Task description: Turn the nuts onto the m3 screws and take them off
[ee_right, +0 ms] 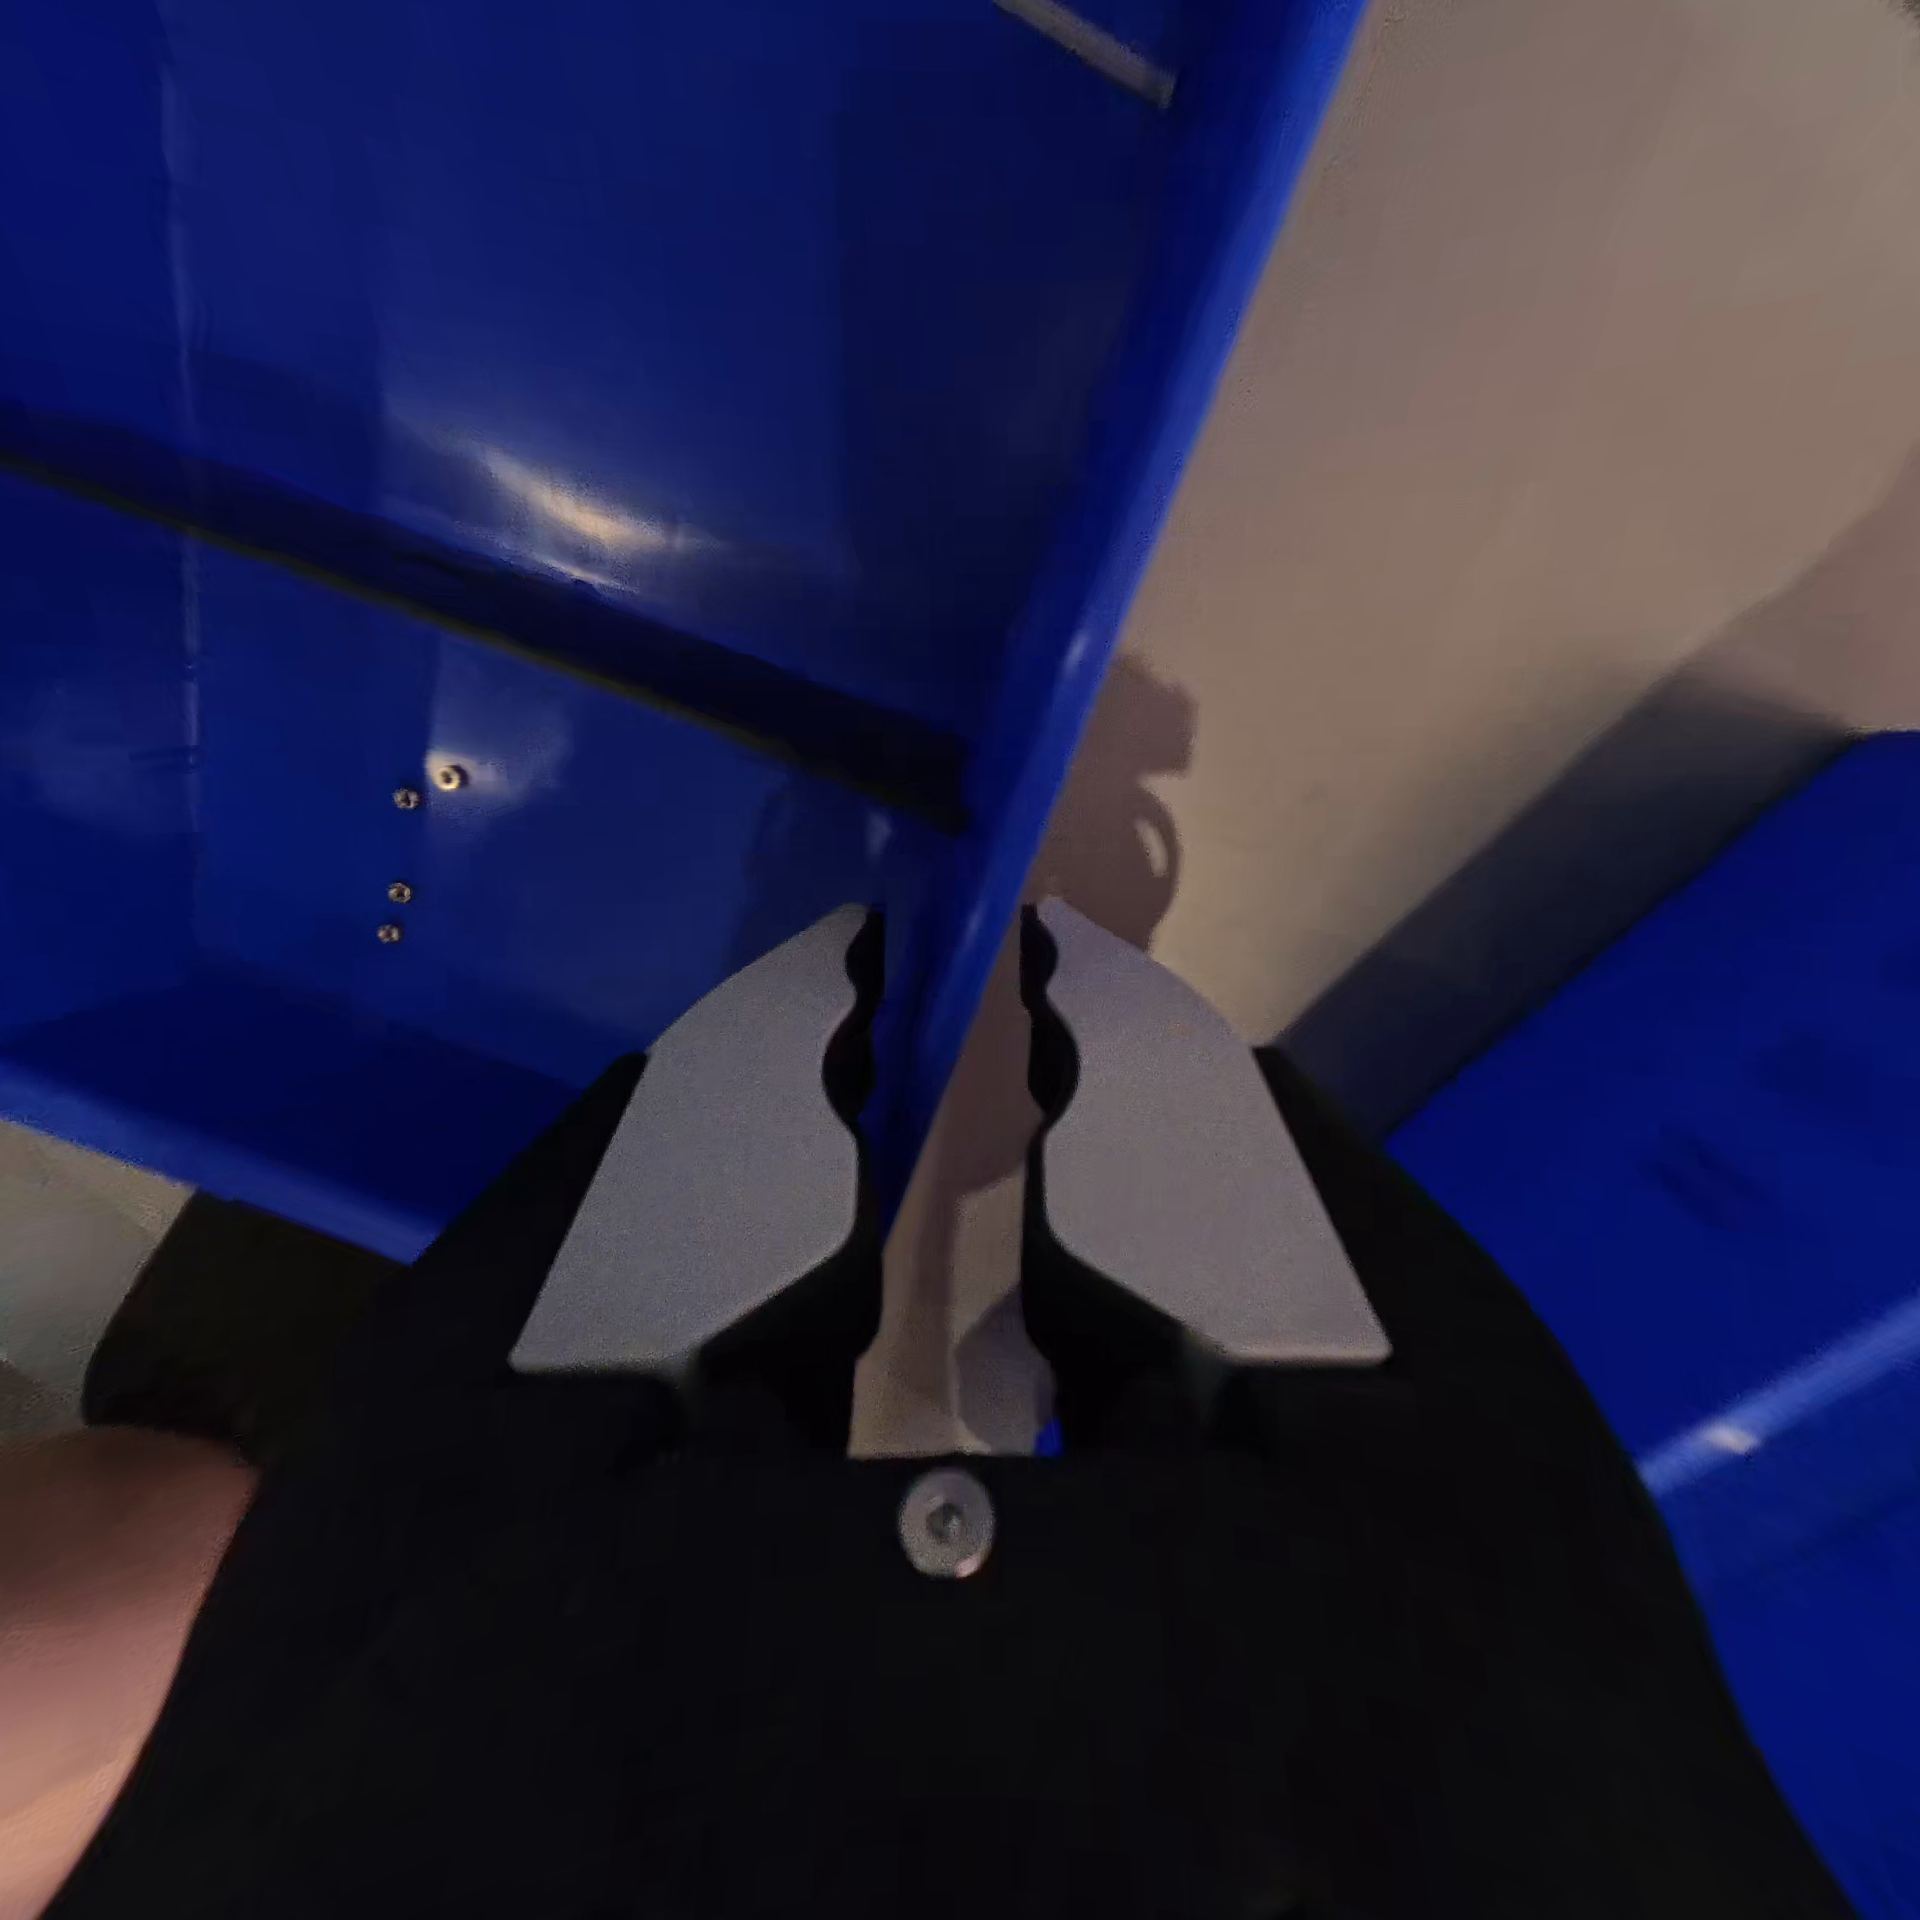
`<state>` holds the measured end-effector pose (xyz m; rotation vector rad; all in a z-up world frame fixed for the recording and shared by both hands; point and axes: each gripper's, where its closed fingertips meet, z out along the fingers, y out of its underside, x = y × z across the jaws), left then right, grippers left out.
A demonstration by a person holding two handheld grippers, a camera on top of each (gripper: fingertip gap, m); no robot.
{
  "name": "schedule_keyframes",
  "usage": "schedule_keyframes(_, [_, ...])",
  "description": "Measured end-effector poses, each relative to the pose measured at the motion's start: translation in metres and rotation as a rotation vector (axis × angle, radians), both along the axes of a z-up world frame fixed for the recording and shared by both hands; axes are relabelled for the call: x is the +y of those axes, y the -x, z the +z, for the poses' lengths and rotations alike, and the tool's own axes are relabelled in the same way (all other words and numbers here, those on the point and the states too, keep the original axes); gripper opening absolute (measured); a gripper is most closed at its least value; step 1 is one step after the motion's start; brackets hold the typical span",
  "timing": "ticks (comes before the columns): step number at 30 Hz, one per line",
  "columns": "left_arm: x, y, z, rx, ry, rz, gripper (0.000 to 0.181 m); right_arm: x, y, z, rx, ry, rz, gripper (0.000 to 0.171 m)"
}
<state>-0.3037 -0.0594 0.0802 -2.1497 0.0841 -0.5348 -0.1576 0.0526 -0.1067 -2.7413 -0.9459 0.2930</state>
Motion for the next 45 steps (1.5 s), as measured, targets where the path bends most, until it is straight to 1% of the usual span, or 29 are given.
schedule_keyframes(1, [0.000, -0.001, 0.001, -0.004, -0.002, -0.004, 0.039, -0.001, 0.000, 0.016, 0.062, -0.051, 0.027, 0.031])
schedule_keyframes(2, [-0.001, -0.002, 0.001, -0.008, -0.004, -0.008, 0.039, -0.003, -0.002, 0.034, 0.129, -0.115, 0.066, 0.031])
schedule_keyframes(3, [-0.001, -0.002, 0.001, -0.010, -0.006, -0.010, 0.039, -0.005, -0.014, 0.051, 0.158, -0.188, 0.091, 0.030])
schedule_keyframes(5, [-0.001, -0.002, 0.001, -0.013, -0.004, -0.009, 0.039, 0.001, -0.062, 0.083, 0.122, -0.358, 0.081, 0.031])
schedule_keyframes(6, [-0.001, -0.002, 0.001, -0.015, -0.003, -0.010, 0.039, 0.004, -0.094, 0.094, 0.085, -0.432, 0.059, 0.031])
schedule_keyframes(7, [0.000, -0.003, 0.001, -0.017, -0.003, -0.013, 0.040, 0.006, -0.131, 0.099, 0.027, -0.470, 0.017, 0.036])
schedule_keyframes(8, [0.000, -0.004, 0.002, -0.018, -0.003, -0.017, 0.040, 0.007, -0.170, 0.099, -0.045, -0.476, -0.039, 0.044])
schedule_keyframes(9, [0.000, -0.005, 0.002, -0.017, -0.004, -0.018, 0.040, 0.007, -0.210, 0.096, -0.123, -0.467, -0.107, 0.048])
schedule_keyframes(10, [0.001, -0.006, 0.003, -0.016, -0.006, -0.017, 0.040, 0.006, -0.248, 0.090, -0.189, -0.446, -0.177, 0.055])
schedule_keyframes(11, [0.002, -0.008, 0.004, -0.015, -0.009, -0.017, 0.039, 0.004, -0.278, 0.082, -0.222, -0.411, -0.238, 0.061])
schedule_keyframes(12, [0.003, -0.010, 0.005, -0.012, -0.011, -0.018, 0.039, 0.001, -0.299, 0.073, -0.218, -0.373, -0.288, 0.061])
schedule_keyframes(15, [0.005, -0.018, 0.005, 0.009, -0.009, -0.033, 0.039, -0.010, -0.332, 0.032, -0.171, -0.193, -0.383, 0.064])
schedule_keyframes(17, [0.007, -0.025, 0.004, 0.028, 0.000, -0.049, 0.039, -0.021, -0.330, 0.006, -0.111, -0.052, -0.383, 0.064])
schedule_keyframes(18, [0.008, -0.029, 0.004, 0.040, 0.005, -0.056, 0.039, -0.027, -0.327, -0.004, -0.096, 0.011, -0.364, 0.059])
schedule_keyframes(19, [0.009, -0.032, 0.003, 0.052, 0.009, -0.063, 0.039, -0.031, -0.324, -0.012, -0.078, 0.061, -0.333, 0.041])
schedule_keyframes(20, [0.011, -0.037, 0.003, 0.062, 0.012, -0.073, 0.039, -0.034, -0.318, -0.016, -0.036, 0.106, -0.309, 0.017])
schedule_keyframes(21, [0.013, -0.041, 0.002, 0.069, 0.016, -0.081, 0.039, -0.035, -0.318, -0.017, -0.015, 0.133, -0.314, 0.010])
schedule_keyframes(25, [0.023, -0.062, -0.006, 0.128, 0.057, -0.121, 0.039, -0.029, -0.349, -0.017, -0.071, 0.131, -0.317, 0.008])
schedule_keyframes(27, [0.026, -0.075, -0.007, 0.164, 0.053, -0.154, 0.039, -0.028, -0.371, -0.017, -0.046, 0.154, -0.351, 0.007])
schedule_keyframes(30, [0.030, -0.092, -0.001, 0.195, 0.021, -0.181, 0.039, -0.029, -0.418, -0.018, -0.037, 0.167, -0.414, 0.007])
schedule_keyframes(34, [0.033, -0.109, 0.001, 0.244, 0.002, -0.202, 0.039, -0.037, -0.488, -0.018, -0.003, 0.181, -0.541, 0.008])
schedule_keyframes(40, [0.035, -0.119, -0.005, 0.285, 0.021, -0.217, 0.039, -0.061, -0.578, -0.019, -0.010, 0.182, -0.695, 0.007])
schedule_keyframes(43, [0.038, -0.114, -0.004, 0.287, 0.022, -0.189, 0.039, -0.071, -0.608, -0.019, -0.002, 0.182, -0.763, 0.007])
schedule_keyframes(45, [0.041, -0.104, -0.004, 0.303, 0.023, -0.135, 0.039, -0.077, -0.618, -0.020, -0.003, 0.186, -0.769, 0.007])
